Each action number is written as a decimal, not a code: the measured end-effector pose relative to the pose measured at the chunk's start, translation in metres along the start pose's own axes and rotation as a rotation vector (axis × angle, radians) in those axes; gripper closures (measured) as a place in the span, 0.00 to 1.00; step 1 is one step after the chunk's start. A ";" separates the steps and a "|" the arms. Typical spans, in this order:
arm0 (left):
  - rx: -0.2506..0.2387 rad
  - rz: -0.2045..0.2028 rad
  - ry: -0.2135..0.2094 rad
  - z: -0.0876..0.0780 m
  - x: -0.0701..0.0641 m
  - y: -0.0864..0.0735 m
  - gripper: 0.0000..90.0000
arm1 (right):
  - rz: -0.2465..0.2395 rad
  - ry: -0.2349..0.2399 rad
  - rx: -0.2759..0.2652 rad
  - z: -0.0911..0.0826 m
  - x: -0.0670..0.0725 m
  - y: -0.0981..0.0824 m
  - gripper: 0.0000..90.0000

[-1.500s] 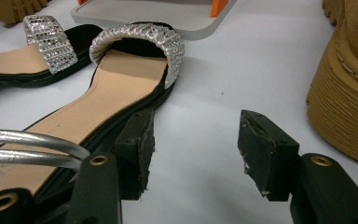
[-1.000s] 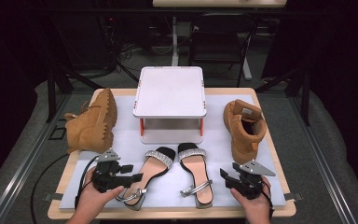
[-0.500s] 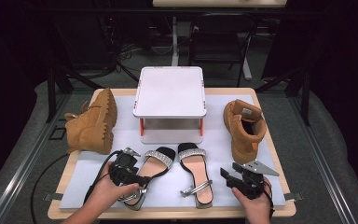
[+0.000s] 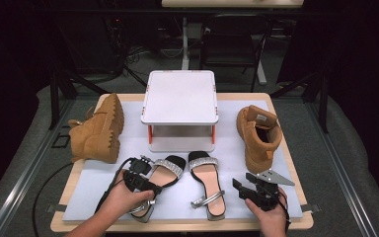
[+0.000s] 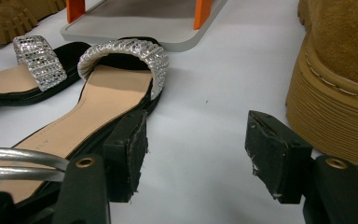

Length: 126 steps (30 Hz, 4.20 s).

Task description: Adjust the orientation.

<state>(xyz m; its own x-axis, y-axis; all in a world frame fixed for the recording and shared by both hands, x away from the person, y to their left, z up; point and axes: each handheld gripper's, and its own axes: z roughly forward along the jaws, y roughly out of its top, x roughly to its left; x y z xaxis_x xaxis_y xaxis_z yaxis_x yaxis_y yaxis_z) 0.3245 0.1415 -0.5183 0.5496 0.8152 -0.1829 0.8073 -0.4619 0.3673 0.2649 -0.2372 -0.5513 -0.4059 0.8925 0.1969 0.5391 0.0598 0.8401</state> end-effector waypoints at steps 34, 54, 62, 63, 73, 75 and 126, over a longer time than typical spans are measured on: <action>-0.010 -0.093 0.062 -0.006 0.026 -0.011 0.45 | 0.015 -0.016 0.015 0.000 0.002 0.000 0.41; -0.107 -0.131 0.022 -0.007 0.041 -0.022 0.44 | -0.067 -0.061 0.076 -0.009 0.042 0.030 0.13; -0.121 -0.114 0.012 -0.008 0.041 -0.024 0.43 | -0.088 -0.031 0.144 0.000 0.069 0.052 0.35; -0.121 -0.112 0.012 -0.008 0.041 -0.024 0.43 | -0.094 -0.026 0.155 0.002 0.071 0.052 0.37; -0.117 -0.101 0.014 -0.008 0.041 -0.023 0.43 | -0.125 -0.040 0.215 0.023 0.091 0.057 0.40; -0.116 -0.099 0.013 -0.008 0.041 -0.024 0.43 | -0.121 -0.031 0.245 0.028 0.092 0.057 0.41; -0.113 -0.094 0.031 -0.007 0.037 -0.023 0.39 | -0.095 -0.118 0.489 0.063 0.096 0.042 0.34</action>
<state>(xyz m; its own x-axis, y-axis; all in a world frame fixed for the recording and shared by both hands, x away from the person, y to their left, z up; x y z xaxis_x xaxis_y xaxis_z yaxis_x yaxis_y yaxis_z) 0.3244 0.1849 -0.5270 0.4646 0.8640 -0.1941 0.8245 -0.3421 0.4507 0.2946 -0.1206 -0.5286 -0.3989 0.9157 0.0496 0.7977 0.3198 0.5113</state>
